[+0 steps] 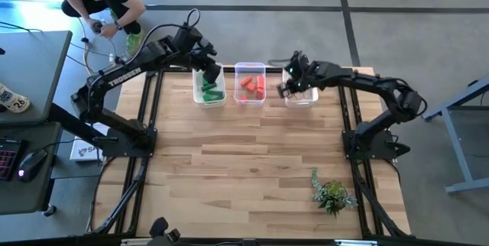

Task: Sort & place blocks by color
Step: Put the brown block into the right white bin, then return to Home Position

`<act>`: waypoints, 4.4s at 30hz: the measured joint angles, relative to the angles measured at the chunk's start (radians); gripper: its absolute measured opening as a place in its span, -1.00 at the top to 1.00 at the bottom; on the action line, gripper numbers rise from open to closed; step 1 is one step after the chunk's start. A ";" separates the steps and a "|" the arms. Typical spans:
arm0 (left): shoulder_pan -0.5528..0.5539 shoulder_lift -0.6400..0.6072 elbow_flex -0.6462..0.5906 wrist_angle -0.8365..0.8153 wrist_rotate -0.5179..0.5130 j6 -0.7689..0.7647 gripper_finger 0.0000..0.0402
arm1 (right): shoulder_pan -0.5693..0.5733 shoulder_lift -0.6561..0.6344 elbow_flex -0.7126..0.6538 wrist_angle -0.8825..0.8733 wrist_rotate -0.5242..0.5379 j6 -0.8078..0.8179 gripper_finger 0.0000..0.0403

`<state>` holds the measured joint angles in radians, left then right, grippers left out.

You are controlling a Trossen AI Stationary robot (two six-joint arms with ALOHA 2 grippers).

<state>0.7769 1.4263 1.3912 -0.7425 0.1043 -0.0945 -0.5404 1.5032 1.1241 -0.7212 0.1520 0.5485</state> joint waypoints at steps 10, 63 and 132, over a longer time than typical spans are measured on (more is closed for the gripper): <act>-0.007 -0.140 -0.253 0.152 0.042 -0.105 0.14 | -0.189 0.011 0.006 -0.016 -0.051 -0.097 0.80; -0.111 -1.328 -1.191 0.547 0.324 -0.228 0.14 | 0.377 0.016 0.308 0.049 0.069 0.177 0.21; -0.109 -1.415 -1.301 0.574 0.301 -0.217 0.14 | 0.528 -1.278 -1.111 0.751 -0.012 -0.205 0.20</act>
<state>0.6680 0.0109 0.0902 -0.1680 0.4051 -0.3115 -0.0124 0.2250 0.0128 0.0295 0.1404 0.3431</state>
